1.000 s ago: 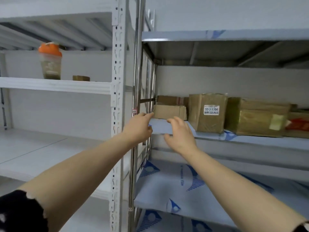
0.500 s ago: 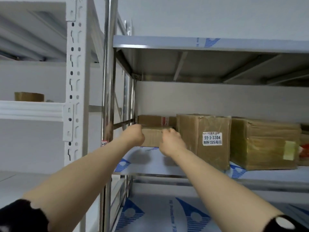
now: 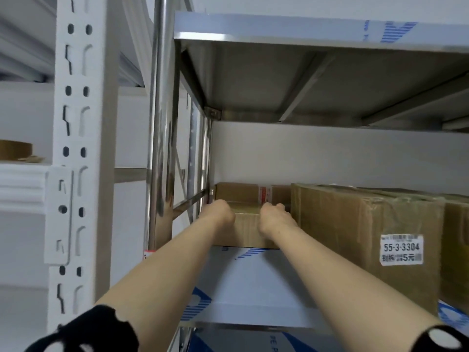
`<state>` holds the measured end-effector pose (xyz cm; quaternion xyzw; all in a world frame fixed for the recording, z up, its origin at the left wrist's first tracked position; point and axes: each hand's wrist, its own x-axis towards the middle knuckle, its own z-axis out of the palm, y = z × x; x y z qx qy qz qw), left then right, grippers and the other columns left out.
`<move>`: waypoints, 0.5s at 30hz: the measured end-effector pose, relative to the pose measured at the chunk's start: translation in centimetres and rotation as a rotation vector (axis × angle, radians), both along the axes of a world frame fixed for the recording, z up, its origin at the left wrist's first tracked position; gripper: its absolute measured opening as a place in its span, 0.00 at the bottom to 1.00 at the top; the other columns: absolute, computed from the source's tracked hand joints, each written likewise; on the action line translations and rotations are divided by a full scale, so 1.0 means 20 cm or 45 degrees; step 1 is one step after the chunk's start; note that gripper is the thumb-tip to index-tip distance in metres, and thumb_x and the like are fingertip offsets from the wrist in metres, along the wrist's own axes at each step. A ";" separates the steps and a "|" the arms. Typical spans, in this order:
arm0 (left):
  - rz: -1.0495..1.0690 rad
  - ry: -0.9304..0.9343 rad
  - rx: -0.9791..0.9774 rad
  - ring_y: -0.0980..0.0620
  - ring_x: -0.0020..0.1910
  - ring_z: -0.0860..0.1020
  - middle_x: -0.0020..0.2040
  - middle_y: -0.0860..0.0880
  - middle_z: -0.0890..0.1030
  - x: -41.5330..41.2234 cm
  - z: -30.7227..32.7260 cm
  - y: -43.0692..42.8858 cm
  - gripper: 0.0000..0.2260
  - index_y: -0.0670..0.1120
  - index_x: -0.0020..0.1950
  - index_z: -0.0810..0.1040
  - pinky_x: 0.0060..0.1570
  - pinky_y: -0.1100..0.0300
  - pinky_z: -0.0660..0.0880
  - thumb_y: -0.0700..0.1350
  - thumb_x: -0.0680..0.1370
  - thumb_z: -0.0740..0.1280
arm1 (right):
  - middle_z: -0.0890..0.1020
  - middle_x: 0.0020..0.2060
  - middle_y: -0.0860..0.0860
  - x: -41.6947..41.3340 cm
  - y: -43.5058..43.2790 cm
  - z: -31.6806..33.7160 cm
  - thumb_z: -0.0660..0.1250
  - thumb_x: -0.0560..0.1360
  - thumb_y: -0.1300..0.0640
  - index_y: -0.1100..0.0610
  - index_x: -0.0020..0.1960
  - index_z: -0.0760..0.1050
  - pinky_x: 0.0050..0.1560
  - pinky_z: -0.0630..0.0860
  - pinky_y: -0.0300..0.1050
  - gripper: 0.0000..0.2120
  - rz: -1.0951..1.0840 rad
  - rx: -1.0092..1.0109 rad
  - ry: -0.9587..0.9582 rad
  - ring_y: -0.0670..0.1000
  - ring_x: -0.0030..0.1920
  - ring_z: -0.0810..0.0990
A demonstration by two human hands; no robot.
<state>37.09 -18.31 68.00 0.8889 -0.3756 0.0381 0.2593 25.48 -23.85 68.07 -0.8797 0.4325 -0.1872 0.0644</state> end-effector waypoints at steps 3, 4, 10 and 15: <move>-0.042 0.013 -0.033 0.39 0.61 0.75 0.60 0.37 0.77 0.02 -0.01 -0.02 0.13 0.36 0.60 0.76 0.57 0.53 0.73 0.38 0.79 0.58 | 0.61 0.71 0.63 0.01 -0.01 0.00 0.61 0.77 0.63 0.61 0.73 0.61 0.65 0.71 0.56 0.26 -0.034 0.017 -0.020 0.64 0.68 0.66; -0.052 0.007 -0.037 0.39 0.61 0.75 0.61 0.38 0.77 0.02 -0.01 -0.02 0.14 0.36 0.61 0.76 0.58 0.53 0.73 0.38 0.79 0.57 | 0.62 0.71 0.63 0.01 -0.02 0.00 0.61 0.77 0.63 0.61 0.73 0.61 0.65 0.70 0.55 0.25 -0.055 0.024 -0.028 0.64 0.68 0.65; -0.033 -0.045 0.034 0.39 0.65 0.72 0.64 0.37 0.75 -0.01 -0.01 -0.01 0.18 0.35 0.69 0.69 0.61 0.53 0.70 0.39 0.80 0.56 | 0.62 0.70 0.62 0.01 -0.02 -0.02 0.61 0.77 0.62 0.61 0.72 0.62 0.64 0.72 0.53 0.24 -0.066 0.067 -0.087 0.63 0.67 0.67; 0.006 -0.089 0.100 0.40 0.65 0.72 0.65 0.38 0.74 -0.05 0.00 0.04 0.15 0.36 0.65 0.72 0.62 0.54 0.69 0.40 0.81 0.55 | 0.63 0.69 0.60 -0.05 0.01 -0.01 0.59 0.78 0.62 0.62 0.72 0.63 0.62 0.71 0.51 0.23 -0.053 0.057 -0.159 0.62 0.67 0.66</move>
